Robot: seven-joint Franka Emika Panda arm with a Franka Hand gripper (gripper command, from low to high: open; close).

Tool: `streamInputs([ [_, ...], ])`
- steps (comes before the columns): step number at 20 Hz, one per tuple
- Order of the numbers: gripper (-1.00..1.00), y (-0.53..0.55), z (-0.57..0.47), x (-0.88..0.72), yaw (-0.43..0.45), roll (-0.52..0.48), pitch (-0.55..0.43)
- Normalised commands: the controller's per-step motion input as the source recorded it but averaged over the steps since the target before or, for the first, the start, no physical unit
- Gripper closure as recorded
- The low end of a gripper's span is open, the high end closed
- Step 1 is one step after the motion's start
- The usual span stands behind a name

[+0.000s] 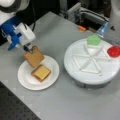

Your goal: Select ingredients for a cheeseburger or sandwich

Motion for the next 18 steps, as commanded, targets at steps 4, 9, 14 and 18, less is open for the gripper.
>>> streamInputs([
  [4,1.0,0.26,-0.08,-0.08,-0.071,-0.309,0.031],
  [9,1.0,0.25,-0.16,-0.14,-0.072,-0.315,0.005],
  [14,1.0,0.23,-0.13,-0.21,-0.037,-0.296,-0.001],
  [18,1.0,0.15,-0.12,-0.27,-0.009,-0.272,-0.058],
])
